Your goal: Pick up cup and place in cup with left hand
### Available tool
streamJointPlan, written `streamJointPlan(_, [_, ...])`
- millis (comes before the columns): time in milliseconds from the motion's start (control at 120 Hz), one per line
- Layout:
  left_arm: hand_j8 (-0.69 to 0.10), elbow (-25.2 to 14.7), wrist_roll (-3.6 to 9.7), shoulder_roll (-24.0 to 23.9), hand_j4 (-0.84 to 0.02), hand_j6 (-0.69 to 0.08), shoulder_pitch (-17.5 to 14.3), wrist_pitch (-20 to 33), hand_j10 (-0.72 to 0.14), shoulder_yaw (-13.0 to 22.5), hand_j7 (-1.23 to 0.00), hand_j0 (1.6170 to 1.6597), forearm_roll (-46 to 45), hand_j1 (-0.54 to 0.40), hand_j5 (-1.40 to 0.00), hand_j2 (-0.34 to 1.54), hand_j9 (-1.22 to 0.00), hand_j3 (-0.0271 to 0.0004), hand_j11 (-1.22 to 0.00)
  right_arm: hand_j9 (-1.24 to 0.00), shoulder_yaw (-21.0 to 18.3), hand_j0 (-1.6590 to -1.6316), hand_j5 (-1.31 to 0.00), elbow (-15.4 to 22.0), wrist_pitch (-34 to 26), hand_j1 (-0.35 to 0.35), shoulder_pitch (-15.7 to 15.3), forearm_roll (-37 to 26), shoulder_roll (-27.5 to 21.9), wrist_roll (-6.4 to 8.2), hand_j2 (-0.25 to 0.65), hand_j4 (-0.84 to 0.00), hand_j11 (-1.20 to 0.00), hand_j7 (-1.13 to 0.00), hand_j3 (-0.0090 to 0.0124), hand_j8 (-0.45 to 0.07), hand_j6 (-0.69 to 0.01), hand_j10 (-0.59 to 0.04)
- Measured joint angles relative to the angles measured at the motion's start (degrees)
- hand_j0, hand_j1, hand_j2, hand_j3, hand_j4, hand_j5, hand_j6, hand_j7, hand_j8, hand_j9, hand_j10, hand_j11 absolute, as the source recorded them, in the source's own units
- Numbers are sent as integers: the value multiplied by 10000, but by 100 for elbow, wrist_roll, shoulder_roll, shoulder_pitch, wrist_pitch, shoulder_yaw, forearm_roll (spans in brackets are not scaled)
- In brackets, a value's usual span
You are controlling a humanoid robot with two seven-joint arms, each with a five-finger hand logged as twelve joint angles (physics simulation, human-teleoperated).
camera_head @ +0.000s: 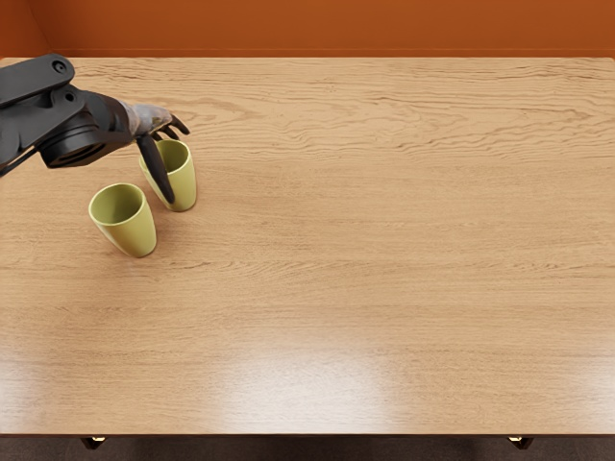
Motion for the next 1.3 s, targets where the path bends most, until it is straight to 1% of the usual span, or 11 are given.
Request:
streamJointPlan(342, [-2836,25,0,0,-2797,-2805,1,-28,-2788,49,-3578,16580,3,201,-3580,572,-3585,0,-3583,-381,0,-16581,-381,0,0,-3140,0,0,0,0,-58,-296,-381,-381,0,-296,-297,-295])
streamJointPlan(408, [-2845,42,0,0,-3010,-2937,4,-32,-3001,48,-3857,16580,4,-40,-3846,619,-3851,0,-3850,-381,0,-16581,-381,0,0,-3140,0,0,0,0,-58,-296,-381,-381,0,-296,-297,-295])
streamJointPlan(458, [-2959,50,0,-8,-3247,-3208,-4,-51,-3207,48,-4080,16580,2,-254,-4046,669,-4095,0,-4093,-381,0,-16581,-381,0,0,-3140,0,0,0,0,-58,-296,-381,-381,0,-296,-297,-295])
streamJointPlan(508, [-2803,54,0,-9,-3462,-3191,-9,-74,-3414,48,-4333,16580,-8,-486,-4292,714,-4353,0,-4350,-381,0,-16581,-381,0,0,-3140,0,0,-1,0,-58,-296,-381,-381,0,-297,-298,-295])
streamJointPlan(642, [-3187,59,0,-9,-3870,-3668,-11,-105,-3826,50,-4895,16578,-33,-919,-4867,751,-4922,0,-4920,-381,0,-16581,-381,0,0,-3140,0,0,-4,0,-58,-296,-381,-381,0,-296,-297,-295])
streamJointPlan(783, [-2976,61,1,-25,-4134,-3358,-14,-122,-4045,53,-5374,16569,-44,-1005,-5361,749,-5372,0,-5377,-381,0,-16581,-381,0,0,-3140,0,0,-1,0,-58,-296,-381,-381,0,-296,-297,-295])
streamJointPlan(867, [-2767,62,1,-35,-4377,-3202,-14,-125,-3862,50,-5543,16559,-31,-1201,-5511,951,-5559,0,-5646,-381,0,-16581,-381,0,0,-3140,0,0,0,0,-58,-296,-381,-381,0,-296,-297,-295])
streamJointPlan(967, [-2303,57,1,-44,-4384,-2744,-40,-157,-3477,48,-5920,16549,-61,-1409,-5977,1009,-5920,0,-5970,-381,0,-16581,-381,0,0,-3140,0,0,-2,0,-58,-296,-381,-381,0,-296,-298,-295])
streamJointPlan(1083, [-2040,56,2,-44,-4505,-2597,-31,-180,-3223,42,-6384,16542,-79,-1474,-6441,1010,-6367,0,-6328,-381,0,-16581,-381,0,0,-3140,0,0,-3,0,-58,-296,-381,-381,0,-296,-297,-295])
streamJointPlan(1200, [-1891,50,3,-75,-4583,-2526,-68,-202,-3336,38,-6688,16534,-76,-1485,-6698,1091,-6616,0,-6578,-381,0,-16581,-381,0,0,-3140,0,0,-3,0,-58,-296,-381,-381,0,-296,-298,-295])
streamJointPlan(1300, [-1960,26,3,-66,-4509,-2509,-109,-265,-3604,35,-6930,16525,-206,-1475,-7012,1202,-6841,0,-6819,-381,0,-16581,-381,0,0,-3140,0,0,-2,0,-58,-296,-381,-381,0,-296,-298,-295])
